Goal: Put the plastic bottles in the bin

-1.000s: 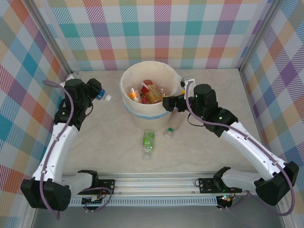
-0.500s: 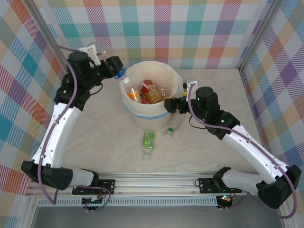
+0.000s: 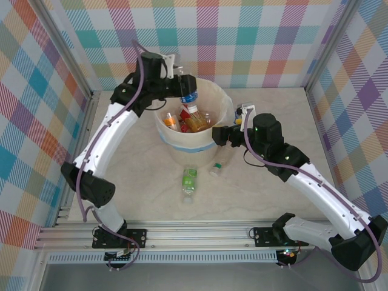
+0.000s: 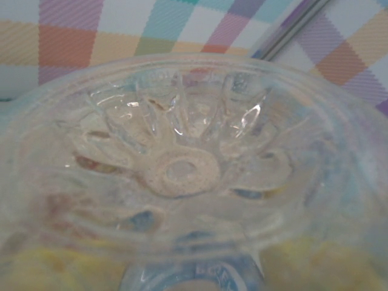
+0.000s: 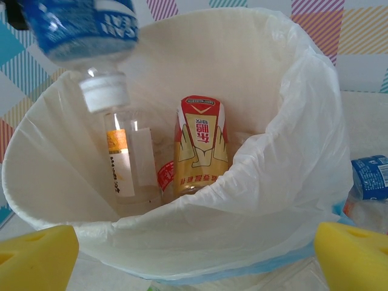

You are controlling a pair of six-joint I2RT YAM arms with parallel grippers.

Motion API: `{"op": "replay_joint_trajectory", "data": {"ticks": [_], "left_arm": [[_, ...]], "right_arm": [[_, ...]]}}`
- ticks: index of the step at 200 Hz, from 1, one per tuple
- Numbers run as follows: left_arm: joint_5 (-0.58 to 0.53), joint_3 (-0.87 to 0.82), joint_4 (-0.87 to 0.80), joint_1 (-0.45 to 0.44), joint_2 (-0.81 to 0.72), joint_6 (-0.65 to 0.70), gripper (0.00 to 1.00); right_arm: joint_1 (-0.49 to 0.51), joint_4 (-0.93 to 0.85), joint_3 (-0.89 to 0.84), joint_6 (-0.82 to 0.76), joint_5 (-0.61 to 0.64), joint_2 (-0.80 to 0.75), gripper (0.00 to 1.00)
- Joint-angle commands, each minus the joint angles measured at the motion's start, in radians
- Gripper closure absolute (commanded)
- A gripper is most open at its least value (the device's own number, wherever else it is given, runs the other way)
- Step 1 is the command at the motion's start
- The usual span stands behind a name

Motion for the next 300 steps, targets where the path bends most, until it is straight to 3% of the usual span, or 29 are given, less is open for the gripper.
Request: {"op": "replay_joint_trajectory", "data": {"ticks": [1, 57, 91, 111, 139, 166, 200, 300], "left_arm": [[-0.019, 0.083, -0.103, -0.024, 0.07, 0.027, 1.0], [0.031, 0.129, -0.16, -0.066, 0.205, -0.005, 1.0], [0.097, 0.137, -0.165, -0.08, 0.252, -0.021, 0.94], [0.156, 0.142, -0.167, -0.093, 0.266, -0.022, 0.81], [0.176, 0.161, -0.189, -0.106, 0.275, -0.017, 0.48], [0.155, 0.166, -0.217, -0.105, 0.258, -0.003, 0.31], [0.153, 0.163, -0.218, -0.106, 0.233, -0.005, 0.19], [0.244, 0.055, -0.115, -0.105, 0.098, -0.036, 0.03]], "right_arm": [[0.0, 0.013, -0.008, 0.017, 0.016, -0.02, 0.0], [0.0, 0.01, -0.013, 0.016, 0.036, -0.026, 0.0], [0.0, 0.011, -0.009, 0.021, 0.045, -0.021, 0.0], [0.0, 0.006, -0.011, 0.027, 0.06, -0.021, 0.0], [0.0, 0.003, -0.013, 0.041, 0.076, -0.014, 0.0], [-0.001, 0.012, -0.019, 0.051, 0.103, -0.012, 0.0], [-0.014, 0.044, -0.042, 0.075, 0.121, -0.017, 0.0], [-0.117, 0.088, -0.31, 0.368, 0.252, -0.1, 0.0]]}}
